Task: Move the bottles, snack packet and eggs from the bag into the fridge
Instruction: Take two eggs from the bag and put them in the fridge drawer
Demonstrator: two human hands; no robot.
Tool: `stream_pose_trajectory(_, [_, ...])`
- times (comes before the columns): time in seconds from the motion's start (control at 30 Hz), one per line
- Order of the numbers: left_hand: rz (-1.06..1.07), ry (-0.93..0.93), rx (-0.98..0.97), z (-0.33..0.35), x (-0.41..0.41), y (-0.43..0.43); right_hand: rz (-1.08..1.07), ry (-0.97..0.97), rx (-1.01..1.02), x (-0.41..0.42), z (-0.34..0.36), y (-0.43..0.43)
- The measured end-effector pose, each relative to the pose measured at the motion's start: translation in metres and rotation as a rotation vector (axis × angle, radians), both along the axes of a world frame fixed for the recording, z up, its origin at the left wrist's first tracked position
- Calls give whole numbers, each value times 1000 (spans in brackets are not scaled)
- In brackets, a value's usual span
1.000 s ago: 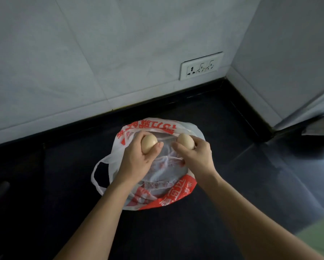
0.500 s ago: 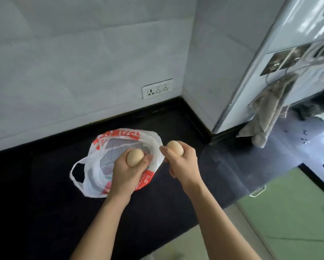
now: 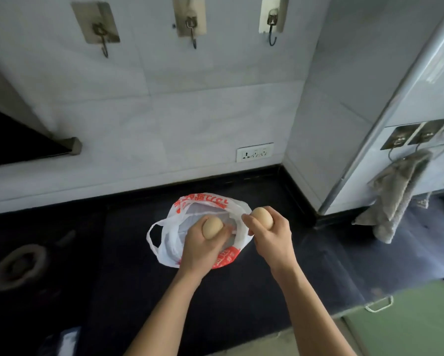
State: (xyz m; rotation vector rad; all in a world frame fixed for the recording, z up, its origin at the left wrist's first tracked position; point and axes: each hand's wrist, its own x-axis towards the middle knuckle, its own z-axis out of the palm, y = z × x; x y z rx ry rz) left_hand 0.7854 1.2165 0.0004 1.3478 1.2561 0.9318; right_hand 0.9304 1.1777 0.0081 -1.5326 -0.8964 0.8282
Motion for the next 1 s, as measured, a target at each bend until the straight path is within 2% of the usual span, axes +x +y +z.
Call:
stream_pose_trajectory(0.33, [157, -4, 59, 8, -58, 0, 192, 21, 54, -56, 1, 32])
stream_pose_trajectory(0.57, [560, 2, 54, 16, -101, -33, 536, -28, 28, -107, 4, 45])
stream_pose_trajectory(0.7, [765, -32, 71, 14, -117, -76, 761, 14, -14, -137, 1, 38])
stream_pose_trajectory(1.0, [1271, -27, 55, 10, -145, -208, 1325, 11, -125, -224, -17, -47])
